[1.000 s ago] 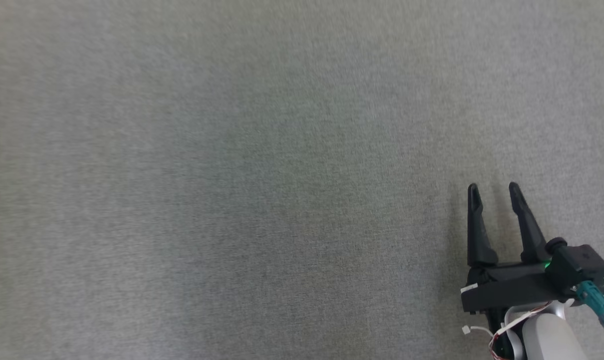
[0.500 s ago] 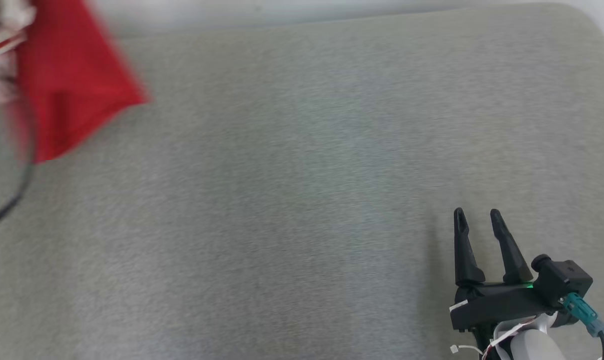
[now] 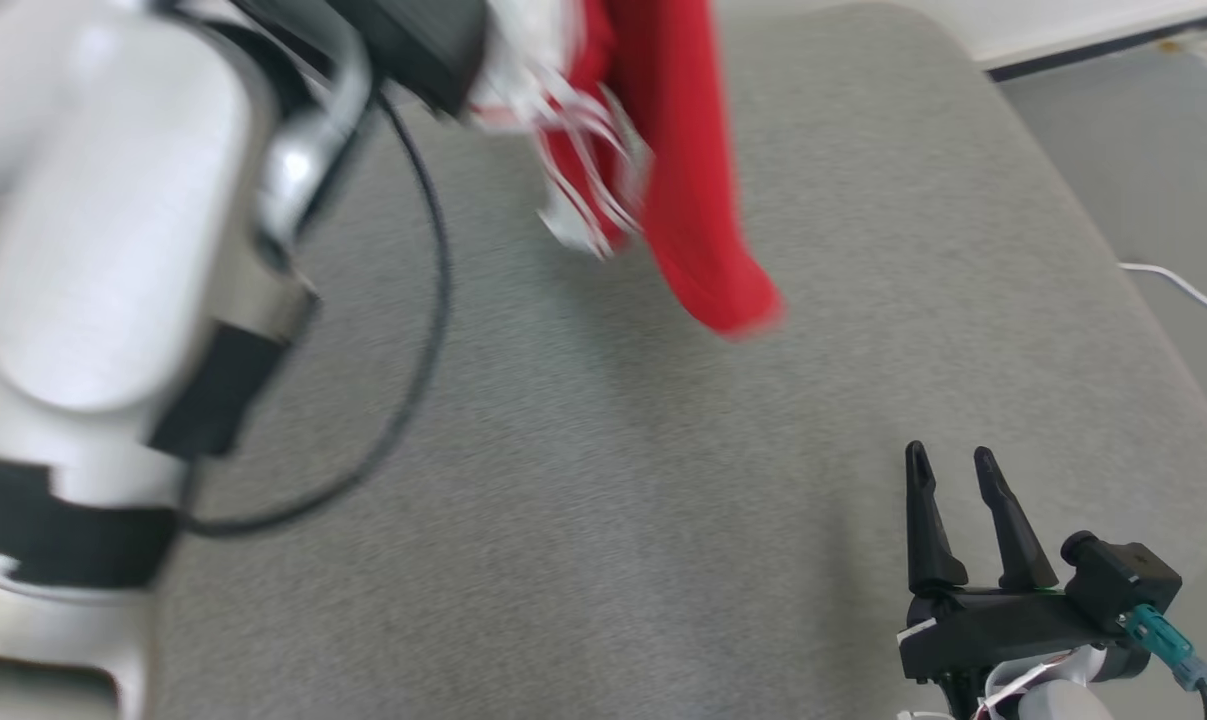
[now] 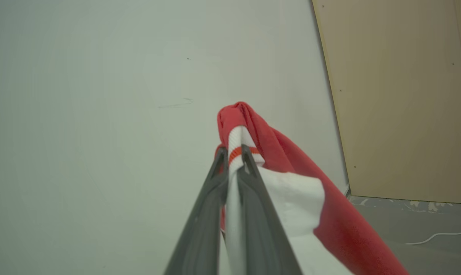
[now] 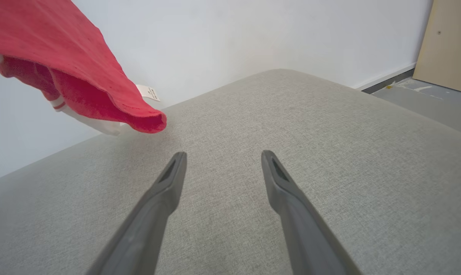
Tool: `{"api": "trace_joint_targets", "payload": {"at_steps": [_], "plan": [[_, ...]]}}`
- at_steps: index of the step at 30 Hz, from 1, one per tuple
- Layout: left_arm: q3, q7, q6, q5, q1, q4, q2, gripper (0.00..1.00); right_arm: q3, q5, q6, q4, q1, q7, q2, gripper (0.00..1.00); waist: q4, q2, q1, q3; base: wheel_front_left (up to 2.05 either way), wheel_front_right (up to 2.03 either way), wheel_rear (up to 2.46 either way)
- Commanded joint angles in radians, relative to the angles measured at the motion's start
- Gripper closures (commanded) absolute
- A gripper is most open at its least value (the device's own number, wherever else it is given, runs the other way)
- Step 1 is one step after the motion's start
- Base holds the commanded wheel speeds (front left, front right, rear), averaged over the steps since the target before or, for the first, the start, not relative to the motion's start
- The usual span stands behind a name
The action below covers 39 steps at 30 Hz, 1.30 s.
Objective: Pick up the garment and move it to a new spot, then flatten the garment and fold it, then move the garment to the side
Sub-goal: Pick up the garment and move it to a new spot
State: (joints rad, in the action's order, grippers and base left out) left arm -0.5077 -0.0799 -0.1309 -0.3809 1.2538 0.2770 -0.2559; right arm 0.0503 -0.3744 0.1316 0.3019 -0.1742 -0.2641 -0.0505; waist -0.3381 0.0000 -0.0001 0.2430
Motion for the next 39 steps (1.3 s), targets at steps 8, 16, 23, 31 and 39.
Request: {"api": "trace_joint_targets", "payload": {"at_steps": [8, 16, 23, 31, 39], "plan": [[-0.009, 0.056, 0.079, -0.050, -0.268, -0.037, 0.020, 1.00, -0.036, 0.017, -0.002, -0.006, 0.032, -0.001, 0.000, 0.00, -0.036, 0.0000, 0.0001, -0.003, 0.00, 0.00, 0.00], [0.039, 0.157, 0.184, -0.086, -0.655, -0.055, -0.069, 1.00, -0.065, 0.062, -0.002, -0.016, 0.031, -0.001, 0.000, 0.00, 0.066, 0.0000, 0.0001, -0.005, 0.00, 0.00, 0.00], [0.067, 0.226, 0.210, -0.129, -0.891, -0.038, -0.124, 1.00, -0.055, 0.097, -0.002, -0.014, 0.017, -0.001, 0.000, 0.00, 0.156, 0.0000, 0.0001, -0.011, 0.00, 0.00, 0.00], [0.035, 0.285, 0.186, -0.145, -0.969, -0.008, -0.078, 0.00, -0.034, 0.110, -0.002, 0.004, 0.026, -0.001, 0.000, 0.00, 0.220, 0.0000, 0.0001, -0.051, 0.00, 0.00, 0.00], [0.093, 0.343, 0.193, -0.140, -0.980, -0.046, -0.032, 0.00, -0.039, 0.123, -0.002, 0.008, 0.049, -0.001, 0.000, 0.00, 0.271, 0.0000, 0.0001, -0.112, 0.00, 0.00, 0.00]]}}
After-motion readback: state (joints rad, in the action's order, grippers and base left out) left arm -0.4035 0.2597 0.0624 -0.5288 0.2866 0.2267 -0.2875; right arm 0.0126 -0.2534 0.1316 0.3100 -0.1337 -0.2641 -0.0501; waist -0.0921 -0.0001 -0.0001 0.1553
